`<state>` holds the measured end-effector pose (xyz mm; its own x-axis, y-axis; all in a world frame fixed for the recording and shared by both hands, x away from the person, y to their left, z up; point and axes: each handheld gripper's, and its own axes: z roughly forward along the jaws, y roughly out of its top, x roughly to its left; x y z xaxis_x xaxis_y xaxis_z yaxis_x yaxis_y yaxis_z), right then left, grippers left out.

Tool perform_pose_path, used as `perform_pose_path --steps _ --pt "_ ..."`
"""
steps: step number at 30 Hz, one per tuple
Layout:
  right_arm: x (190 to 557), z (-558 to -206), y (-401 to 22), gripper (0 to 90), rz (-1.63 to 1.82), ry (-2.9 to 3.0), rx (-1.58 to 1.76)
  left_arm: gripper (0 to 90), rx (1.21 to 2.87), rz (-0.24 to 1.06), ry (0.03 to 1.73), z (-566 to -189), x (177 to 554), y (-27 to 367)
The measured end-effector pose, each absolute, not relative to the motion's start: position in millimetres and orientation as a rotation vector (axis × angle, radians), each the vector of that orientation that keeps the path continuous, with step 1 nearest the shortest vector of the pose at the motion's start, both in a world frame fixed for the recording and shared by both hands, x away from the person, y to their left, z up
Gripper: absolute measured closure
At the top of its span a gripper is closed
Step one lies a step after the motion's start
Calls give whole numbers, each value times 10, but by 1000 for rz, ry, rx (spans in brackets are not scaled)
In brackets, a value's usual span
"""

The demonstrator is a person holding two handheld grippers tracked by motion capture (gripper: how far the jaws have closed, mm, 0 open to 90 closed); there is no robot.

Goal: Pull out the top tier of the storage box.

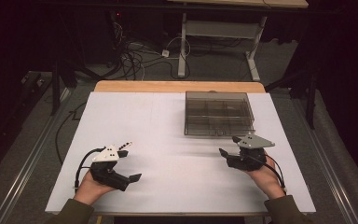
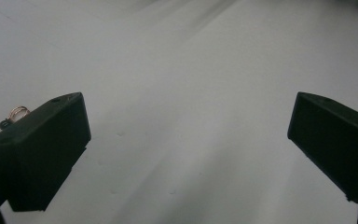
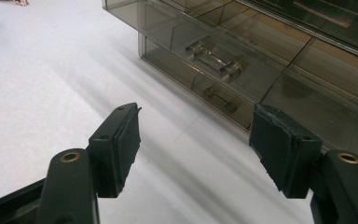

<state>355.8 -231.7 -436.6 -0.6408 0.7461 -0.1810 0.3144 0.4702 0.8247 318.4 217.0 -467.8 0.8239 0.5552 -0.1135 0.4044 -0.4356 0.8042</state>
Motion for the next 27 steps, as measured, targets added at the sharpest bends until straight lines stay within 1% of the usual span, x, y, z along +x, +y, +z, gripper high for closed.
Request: perform_pose_path --steps 9,18,23,27 --pt "3595 -4341 -2377 347 1158 2225 969 0 2084 208 703 -4675 3180 2169" --pt "3637 -4316 -2443 389 1198 2254 1052 0 2085 207 703 -4675 3181 2168" --pt "3650 -4301 -2466 464 1210 2261 1071 0 2086 208 704 -4676 3183 2168" --pt "3656 -4294 -2464 588 1203 2279 1080 0 2087 207 704 -4679 3184 2164"
